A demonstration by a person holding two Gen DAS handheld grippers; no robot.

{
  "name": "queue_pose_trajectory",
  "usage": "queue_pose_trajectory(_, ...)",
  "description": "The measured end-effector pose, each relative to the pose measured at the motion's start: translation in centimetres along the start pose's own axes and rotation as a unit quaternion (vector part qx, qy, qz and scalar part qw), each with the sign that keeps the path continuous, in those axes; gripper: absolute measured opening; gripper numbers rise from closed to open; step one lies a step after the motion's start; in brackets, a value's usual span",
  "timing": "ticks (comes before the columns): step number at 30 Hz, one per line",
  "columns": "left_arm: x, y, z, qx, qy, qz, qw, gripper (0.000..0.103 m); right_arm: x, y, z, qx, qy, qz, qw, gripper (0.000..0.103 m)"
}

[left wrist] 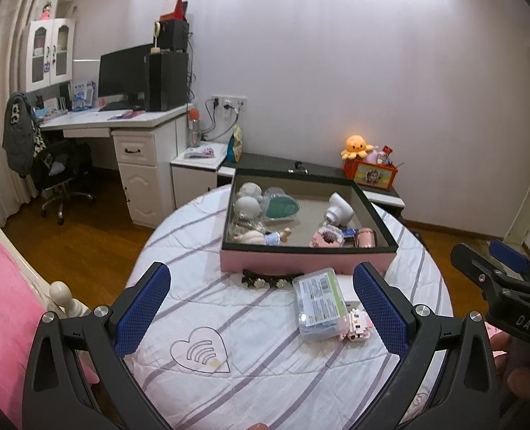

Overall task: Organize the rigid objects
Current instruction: 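Withdraw both tools from the tray back over the bed, then grasp the clear green-labelled box with the left gripper while the right grasps the block cat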

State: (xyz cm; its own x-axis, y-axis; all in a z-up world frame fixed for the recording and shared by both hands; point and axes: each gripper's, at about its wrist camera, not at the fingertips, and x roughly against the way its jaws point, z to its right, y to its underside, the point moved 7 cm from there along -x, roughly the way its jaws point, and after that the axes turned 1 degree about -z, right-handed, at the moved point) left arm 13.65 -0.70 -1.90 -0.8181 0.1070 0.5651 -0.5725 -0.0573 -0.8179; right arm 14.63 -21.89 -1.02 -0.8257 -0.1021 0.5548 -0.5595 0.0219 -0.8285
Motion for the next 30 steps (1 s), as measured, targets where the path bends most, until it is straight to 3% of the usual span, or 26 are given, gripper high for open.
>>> queue_pose_trajectory(9,-4.6,2.6,0.8,-0.001,0.006,-0.062,0.9981,0.103,-5.4,4.7,0.9,0.031,0.008,-0.089,0.996,0.103)
queue_pose_trajectory(18,-10.4,5.5,3.1,0.001,0.050,-0.139,0.9890,0.103,-9.8,9.9,0.6,0.065,-0.021,-0.173,0.983,0.103)
queue_pose_trajectory(26,-14.5,6.7,4.6,0.012,0.080,-0.185,0.9793,0.103,-12.3,11.5,-0.7,0.085,-0.060,-0.196,0.975,0.103)
queue_pose_trajectory(30,-16.1,7.5,5.1,0.012,0.089,-0.206,0.9745,0.094,-12.9,11.7,-1.7,0.096,-0.085,-0.193,0.973,0.103)
